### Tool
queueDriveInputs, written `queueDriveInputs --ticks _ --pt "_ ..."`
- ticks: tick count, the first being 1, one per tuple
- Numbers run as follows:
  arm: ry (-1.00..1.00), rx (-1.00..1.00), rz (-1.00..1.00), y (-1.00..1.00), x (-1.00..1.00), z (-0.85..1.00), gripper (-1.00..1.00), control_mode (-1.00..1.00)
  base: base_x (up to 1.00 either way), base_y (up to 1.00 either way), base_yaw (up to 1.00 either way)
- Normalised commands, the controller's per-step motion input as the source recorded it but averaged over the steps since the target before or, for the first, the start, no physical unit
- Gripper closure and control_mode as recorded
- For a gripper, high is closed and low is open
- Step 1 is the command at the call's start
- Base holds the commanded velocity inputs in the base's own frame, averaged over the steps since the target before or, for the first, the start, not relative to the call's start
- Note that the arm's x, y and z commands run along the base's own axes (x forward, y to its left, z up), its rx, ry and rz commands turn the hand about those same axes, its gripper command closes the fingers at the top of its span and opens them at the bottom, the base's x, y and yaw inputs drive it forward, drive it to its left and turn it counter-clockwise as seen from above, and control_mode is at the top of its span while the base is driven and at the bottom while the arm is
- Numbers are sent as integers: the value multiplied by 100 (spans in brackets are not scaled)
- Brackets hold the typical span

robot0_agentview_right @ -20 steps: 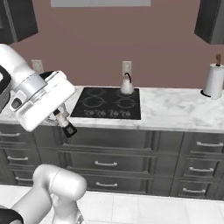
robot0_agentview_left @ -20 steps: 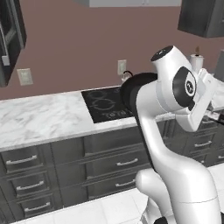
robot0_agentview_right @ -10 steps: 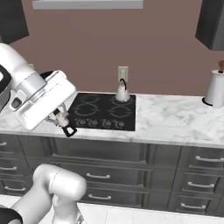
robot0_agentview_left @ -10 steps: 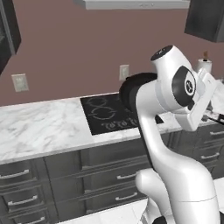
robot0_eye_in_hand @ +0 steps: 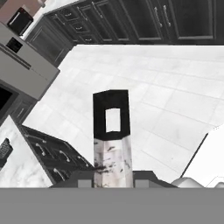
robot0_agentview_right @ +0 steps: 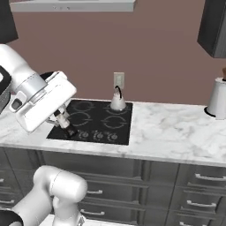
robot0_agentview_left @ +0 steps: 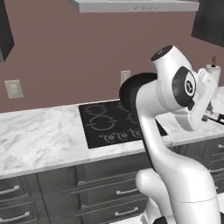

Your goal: Pick the pan from the cabinet and place it on the stove. Then turn on the stove burner for the pan.

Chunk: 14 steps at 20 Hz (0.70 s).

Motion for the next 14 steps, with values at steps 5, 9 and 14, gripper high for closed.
queueDriveInputs --ticks 5,9,14 --pt "0 0 0 0 0 0 100 100 50 -26 4" --pt "0 0 0 0 0 0 100 100 45 -25 2" --pt "0 0 0 0 0 0 100 100 45 -23 1"
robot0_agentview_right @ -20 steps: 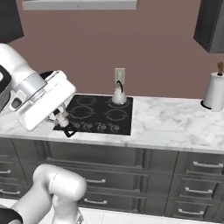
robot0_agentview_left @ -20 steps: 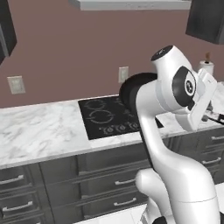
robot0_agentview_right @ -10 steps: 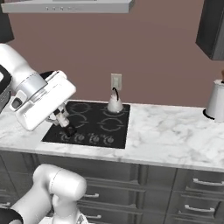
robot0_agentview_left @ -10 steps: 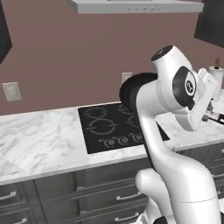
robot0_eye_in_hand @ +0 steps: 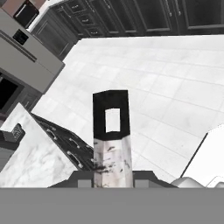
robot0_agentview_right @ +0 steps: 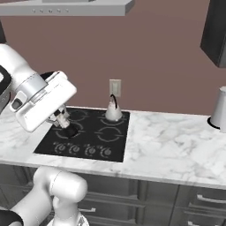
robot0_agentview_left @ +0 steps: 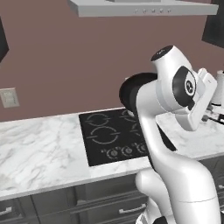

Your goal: Pick the pan from the cabinet and place it on the stove. Then turn on the stove burner for the pan.

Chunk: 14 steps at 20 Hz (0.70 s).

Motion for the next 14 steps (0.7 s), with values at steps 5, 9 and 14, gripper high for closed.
queueDriveInputs --ticks 5,9,14 --pt "0 0 0 0 0 0 100 100 46 -16 0" --pt "0 0 0 0 0 0 100 100 38 -12 0" --pt "0 0 0 0 0 0 100 100 11 -6 0"
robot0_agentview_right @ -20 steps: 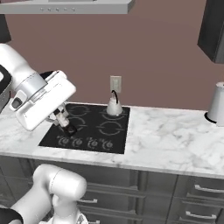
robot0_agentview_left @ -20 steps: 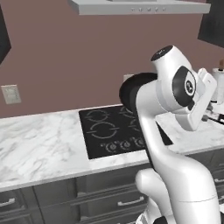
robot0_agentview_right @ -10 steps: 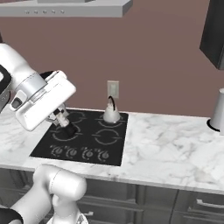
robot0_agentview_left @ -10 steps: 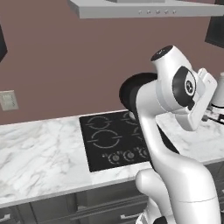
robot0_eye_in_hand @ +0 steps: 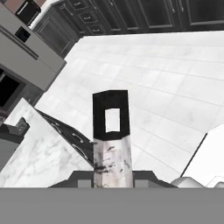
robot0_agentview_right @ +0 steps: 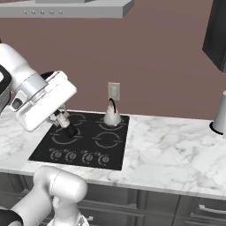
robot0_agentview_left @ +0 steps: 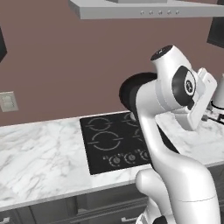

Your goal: Pick the pan from the cabinet and place it on the stove. Then turn on the stove burner for the pan.

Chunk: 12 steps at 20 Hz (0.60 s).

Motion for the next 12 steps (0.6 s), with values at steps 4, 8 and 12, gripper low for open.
queueDriveInputs --ticks 4,8,12 --pt "0 0 0 0 0 0 100 100 0 -1 0" --pt "0 0 0 0 0 0 100 100 0 0 0" --pt "0 0 1 17 -5 0 100 -100 -1 1 0"
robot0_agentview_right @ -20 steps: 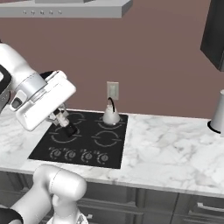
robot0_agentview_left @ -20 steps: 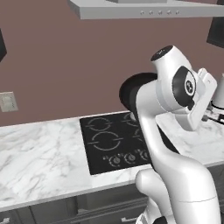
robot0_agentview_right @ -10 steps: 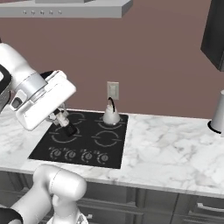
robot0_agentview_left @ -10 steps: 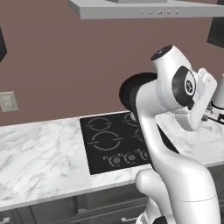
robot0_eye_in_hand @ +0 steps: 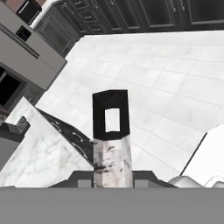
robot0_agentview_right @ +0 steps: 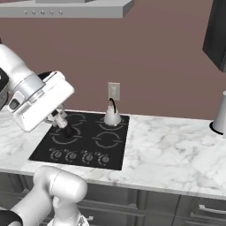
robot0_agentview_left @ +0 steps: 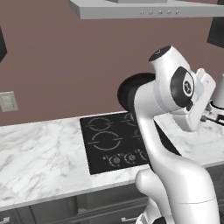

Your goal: Pick the pan from the cabinet and place it on the stove. Then turn on the stove burner for the pan.

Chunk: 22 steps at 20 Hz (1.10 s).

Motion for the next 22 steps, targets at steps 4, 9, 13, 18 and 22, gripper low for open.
queueDriveInputs --ticks 4,9,13,18,22 --pt "2 0 1 55 1 -5 100 -100 0 0 0" --pt "5 0 2 41 14 -9 100 -100 0 0 0" --pt "4 0 4 14 35 -20 100 -100 0 0 0" --pt "2 0 10 0 50 -32 100 -100 0 0 0" --pt "0 0 16 0 51 -39 100 -100 0 0 0"
